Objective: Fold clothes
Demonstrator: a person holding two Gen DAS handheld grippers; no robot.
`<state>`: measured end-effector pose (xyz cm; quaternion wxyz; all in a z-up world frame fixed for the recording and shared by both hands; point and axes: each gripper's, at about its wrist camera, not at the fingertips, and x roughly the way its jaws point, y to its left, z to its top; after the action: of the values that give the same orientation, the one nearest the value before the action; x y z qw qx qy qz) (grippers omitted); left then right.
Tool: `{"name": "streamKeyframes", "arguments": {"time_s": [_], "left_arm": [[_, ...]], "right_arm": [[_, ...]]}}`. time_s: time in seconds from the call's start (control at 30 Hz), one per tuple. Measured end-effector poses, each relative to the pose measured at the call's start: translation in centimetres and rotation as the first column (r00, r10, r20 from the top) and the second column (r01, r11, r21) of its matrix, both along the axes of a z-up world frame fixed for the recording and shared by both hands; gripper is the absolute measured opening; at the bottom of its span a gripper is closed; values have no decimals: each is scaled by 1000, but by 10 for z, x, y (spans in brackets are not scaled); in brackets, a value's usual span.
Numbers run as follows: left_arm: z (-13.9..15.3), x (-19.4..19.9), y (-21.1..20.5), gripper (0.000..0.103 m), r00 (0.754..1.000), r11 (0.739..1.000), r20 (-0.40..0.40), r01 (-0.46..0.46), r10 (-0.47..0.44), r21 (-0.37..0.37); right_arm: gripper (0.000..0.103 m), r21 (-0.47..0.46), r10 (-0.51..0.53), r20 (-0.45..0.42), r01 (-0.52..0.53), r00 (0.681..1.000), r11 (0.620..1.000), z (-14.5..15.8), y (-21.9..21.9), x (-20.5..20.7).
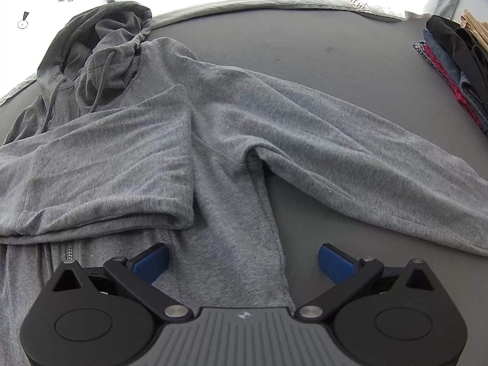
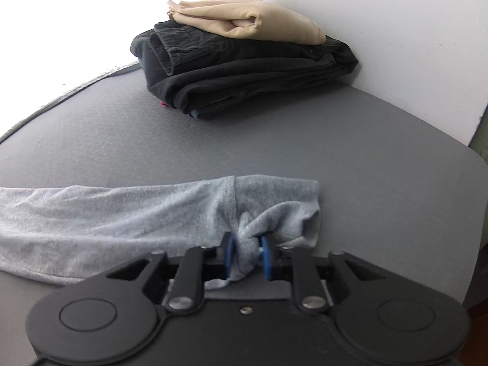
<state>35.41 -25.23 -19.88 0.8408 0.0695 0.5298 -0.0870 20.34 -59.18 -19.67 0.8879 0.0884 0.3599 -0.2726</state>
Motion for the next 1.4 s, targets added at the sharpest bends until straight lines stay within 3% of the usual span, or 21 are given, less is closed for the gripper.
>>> {"name": "streamKeyframes", "arguments": {"time_s": [0.1,0.2,0.43,0.57,0.67,0.87,1.03,1.2,1.27,1.4], "left_arm": [[1,4,1,103,1000,1000,-10,-3,3,-2],[7,8,7,103,1000,999,2,-29,29,-28],[55,-1,56,103,994,982,85,-54,71,-180],[72,-21,94,103,989,988,145,34,-12,-151],[77,-37,140,103,980,993,193,67,-48,-96],[77,-54,253,103,977,976,173,-89,124,-199],[72,-67,337,103,958,948,163,-192,238,-255],[66,-88,415,103,928,912,147,-289,341,-291],[64,-94,439,103,914,894,135,-329,382,-304],[60,-100,478,103,876,847,114,-409,468,-340]], "right_arm": [[14,-74,66,-6,-66,998,995,7,11,5],[14,-54,61,54,-58,997,997,26,14,5],[14,-65,95,159,-85,983,994,75,54,9],[14,-40,116,219,-110,969,993,97,95,15],[14,-123,198,188,-177,962,977,107,138,28],[14,-114,297,246,-277,923,954,136,232,46],[14,-33,384,262,-389,885,920,141,309,59],[14,-63,477,237,-477,846,877,141,392,80],[14,-82,520,233,-516,822,852,145,428,92],[14,-129,630,232,-618,741,775,155,499,111]]}}
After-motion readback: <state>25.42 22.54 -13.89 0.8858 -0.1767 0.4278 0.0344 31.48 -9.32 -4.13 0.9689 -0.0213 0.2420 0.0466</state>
